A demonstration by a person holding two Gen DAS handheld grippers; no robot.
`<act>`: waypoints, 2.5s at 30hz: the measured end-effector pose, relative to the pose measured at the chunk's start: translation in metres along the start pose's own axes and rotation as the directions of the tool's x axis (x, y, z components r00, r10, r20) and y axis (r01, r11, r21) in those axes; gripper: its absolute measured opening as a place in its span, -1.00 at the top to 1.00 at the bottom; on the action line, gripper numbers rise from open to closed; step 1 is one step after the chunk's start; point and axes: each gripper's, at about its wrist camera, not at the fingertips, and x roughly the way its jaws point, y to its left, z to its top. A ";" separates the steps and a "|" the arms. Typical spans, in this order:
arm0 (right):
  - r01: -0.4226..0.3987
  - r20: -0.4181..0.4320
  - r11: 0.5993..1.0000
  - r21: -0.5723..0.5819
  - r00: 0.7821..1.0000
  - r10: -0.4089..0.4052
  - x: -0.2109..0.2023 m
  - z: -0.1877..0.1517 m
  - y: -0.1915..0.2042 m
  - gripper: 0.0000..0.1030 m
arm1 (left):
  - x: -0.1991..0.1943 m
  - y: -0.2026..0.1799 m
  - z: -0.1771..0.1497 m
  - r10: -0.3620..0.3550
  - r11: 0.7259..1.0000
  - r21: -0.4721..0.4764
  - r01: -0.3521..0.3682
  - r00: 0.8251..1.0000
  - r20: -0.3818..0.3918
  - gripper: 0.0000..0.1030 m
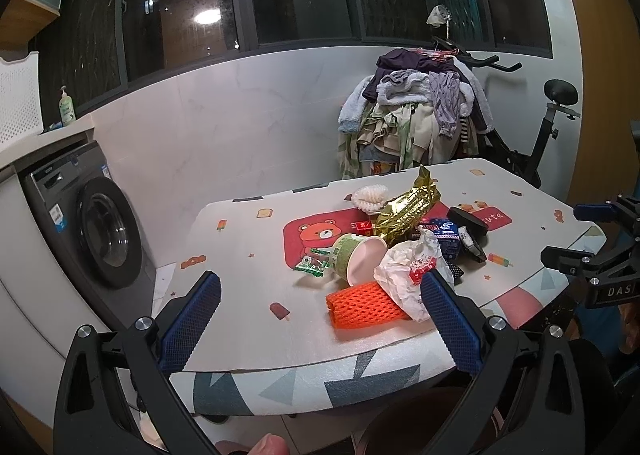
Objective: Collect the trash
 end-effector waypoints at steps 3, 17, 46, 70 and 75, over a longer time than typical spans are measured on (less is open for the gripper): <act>0.001 0.000 1.000 0.000 1.000 -0.001 0.000 0.000 0.000 -0.89 | 0.000 0.000 0.000 0.001 1.000 0.001 -0.001 1.000 0.000 -0.90; 0.000 0.000 1.000 0.001 1.000 0.000 0.000 0.000 0.001 -0.89 | 0.000 0.001 0.000 0.000 1.000 -0.002 0.000 1.000 0.001 -0.90; 0.001 0.001 1.000 0.002 1.000 -0.001 0.003 0.000 -0.002 -0.89 | 0.005 0.006 -0.002 -0.012 1.000 -0.018 0.012 1.000 -0.007 -0.90; -0.035 0.025 0.993 0.112 0.999 0.033 0.029 -0.020 -0.036 -0.89 | 0.045 0.039 -0.029 -0.038 0.989 -0.146 0.036 0.999 -0.010 -0.90; 0.037 -0.042 0.991 0.128 0.999 -0.032 0.052 -0.021 -0.051 -0.89 | 0.063 0.045 -0.035 -0.071 0.986 -0.157 0.056 0.993 -0.091 -0.91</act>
